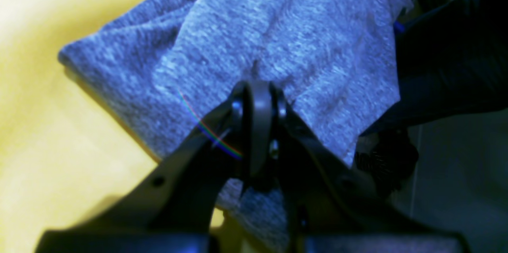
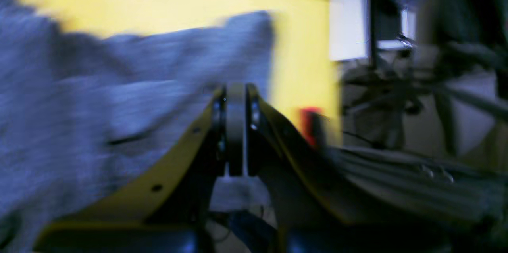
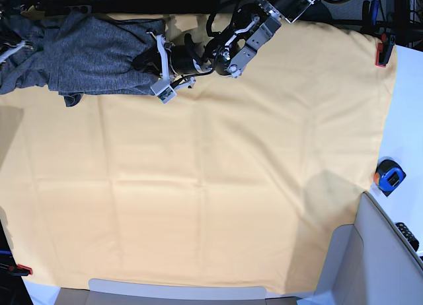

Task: Fold the T-shirt properly
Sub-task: 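Press and adjust the folded bundle with both grippers, then grip the grey shirt bundle with both grippers and drag it toward the cloth's middle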

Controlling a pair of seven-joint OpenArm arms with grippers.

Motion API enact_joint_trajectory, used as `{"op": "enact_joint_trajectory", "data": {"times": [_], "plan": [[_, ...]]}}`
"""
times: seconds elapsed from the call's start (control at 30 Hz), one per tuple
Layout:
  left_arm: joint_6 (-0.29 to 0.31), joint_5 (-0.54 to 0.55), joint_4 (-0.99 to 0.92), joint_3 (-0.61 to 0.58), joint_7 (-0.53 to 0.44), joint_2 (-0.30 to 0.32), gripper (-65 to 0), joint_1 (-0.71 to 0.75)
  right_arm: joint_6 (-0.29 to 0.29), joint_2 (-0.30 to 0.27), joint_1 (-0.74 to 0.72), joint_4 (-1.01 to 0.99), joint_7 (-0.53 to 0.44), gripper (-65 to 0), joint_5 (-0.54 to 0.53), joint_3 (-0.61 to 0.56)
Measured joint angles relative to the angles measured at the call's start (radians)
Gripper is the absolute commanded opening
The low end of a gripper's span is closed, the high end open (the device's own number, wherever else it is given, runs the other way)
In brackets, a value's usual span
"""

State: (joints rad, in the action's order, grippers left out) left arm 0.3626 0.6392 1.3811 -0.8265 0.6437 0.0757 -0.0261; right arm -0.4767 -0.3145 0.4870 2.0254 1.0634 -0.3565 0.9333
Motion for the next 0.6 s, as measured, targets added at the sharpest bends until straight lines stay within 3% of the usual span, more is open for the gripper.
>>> {"op": "enact_joint_trajectory", "data": {"times": [0.1, 0.13, 0.27, 0.43, 0.6], "plan": [[0.000, 0.000, 0.000, 0.000, 0.000, 0.000, -64.9, -0.001, -0.078, -0.020, -0.016, -0.069, 0.056, -60.5, -0.132, 0.179], [0.000, 0.000, -0.002, 0.000, -0.002, 0.000, -64.9, -0.002, -0.111, -0.033, -0.043, -0.108, 0.126, -56.6, -0.182, 0.234], [0.000, 0.000, -0.002, 0.000, 0.000, 0.000, -64.9, -0.002, -0.202, -0.141, -0.116, -0.318, 0.238, -40.9, -0.270, 0.341], [0.000, 0.000, -0.002, 0.000, 0.002, 0.000, -64.9, -0.002, -0.215, -0.229, -0.153, -0.652, 0.250, -28.0, -0.365, 0.304], [0.000, 0.000, -0.002, 0.000, -0.006, 0.006, -64.9, -0.002, -0.219, -0.295, -0.200, -0.818, 0.243, -25.6, -0.447, 0.155]]}}
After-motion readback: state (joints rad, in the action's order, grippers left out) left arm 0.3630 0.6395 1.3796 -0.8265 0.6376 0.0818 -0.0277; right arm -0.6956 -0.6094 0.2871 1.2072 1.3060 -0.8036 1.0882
